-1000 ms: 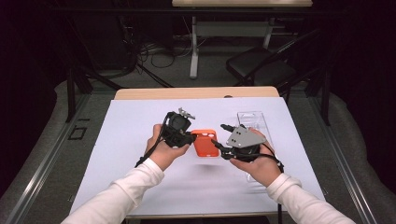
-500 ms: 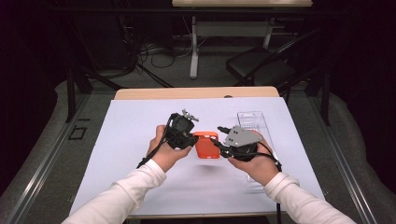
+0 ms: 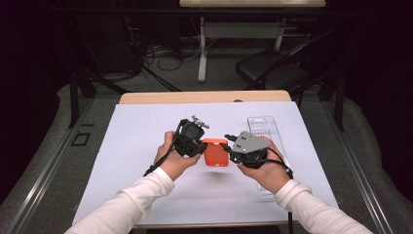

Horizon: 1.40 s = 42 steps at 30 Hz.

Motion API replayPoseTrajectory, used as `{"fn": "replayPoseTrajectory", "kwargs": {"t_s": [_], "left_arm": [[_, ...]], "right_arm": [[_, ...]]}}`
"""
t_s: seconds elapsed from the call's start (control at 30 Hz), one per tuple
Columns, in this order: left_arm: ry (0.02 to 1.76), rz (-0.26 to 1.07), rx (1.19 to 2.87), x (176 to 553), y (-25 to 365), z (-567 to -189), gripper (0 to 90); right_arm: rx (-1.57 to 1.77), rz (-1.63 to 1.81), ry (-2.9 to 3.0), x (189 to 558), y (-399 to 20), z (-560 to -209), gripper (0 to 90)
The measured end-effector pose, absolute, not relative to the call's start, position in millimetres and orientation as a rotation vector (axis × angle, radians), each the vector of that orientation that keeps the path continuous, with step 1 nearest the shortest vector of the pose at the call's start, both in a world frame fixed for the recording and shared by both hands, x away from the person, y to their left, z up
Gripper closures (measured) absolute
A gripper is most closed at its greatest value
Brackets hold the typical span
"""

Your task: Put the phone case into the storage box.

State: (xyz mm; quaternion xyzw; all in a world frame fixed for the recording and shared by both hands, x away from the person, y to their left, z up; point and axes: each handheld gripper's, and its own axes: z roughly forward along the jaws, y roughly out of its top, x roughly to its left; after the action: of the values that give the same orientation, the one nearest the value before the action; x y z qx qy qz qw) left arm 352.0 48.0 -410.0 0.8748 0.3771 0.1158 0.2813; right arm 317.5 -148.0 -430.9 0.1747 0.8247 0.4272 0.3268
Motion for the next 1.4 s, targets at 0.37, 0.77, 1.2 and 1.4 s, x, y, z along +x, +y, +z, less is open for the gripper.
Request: {"fn": "replayPoseTrajectory", "kwargs": {"t_s": [0.37, 0.77, 1.2, 1.4], "left_arm": [[1.018, 0.326, 2.354, 351.3, 46.7, -410.9, 82.7], [1.012, 0.328, 2.364, 349.7, 45.7, -411.1, 82.7], [1.013, 0.324, 2.373, 349.1, 45.0, -413.9, 82.6], [1.007, 0.325, 2.365, 347.5, 44.4, -414.9, 81.9]], "right_arm": [[0.428, 1.082, 2.167, 314.8, -145.3, -431.1, 74.7], [0.427, 1.057, 2.186, 315.2, -141.8, -432.9, 76.5], [0.396, 1.012, 2.183, 313.6, -139.6, -433.7, 79.1], [0.380, 1.001, 2.183, 314.0, -140.4, -434.7, 79.6]]}}
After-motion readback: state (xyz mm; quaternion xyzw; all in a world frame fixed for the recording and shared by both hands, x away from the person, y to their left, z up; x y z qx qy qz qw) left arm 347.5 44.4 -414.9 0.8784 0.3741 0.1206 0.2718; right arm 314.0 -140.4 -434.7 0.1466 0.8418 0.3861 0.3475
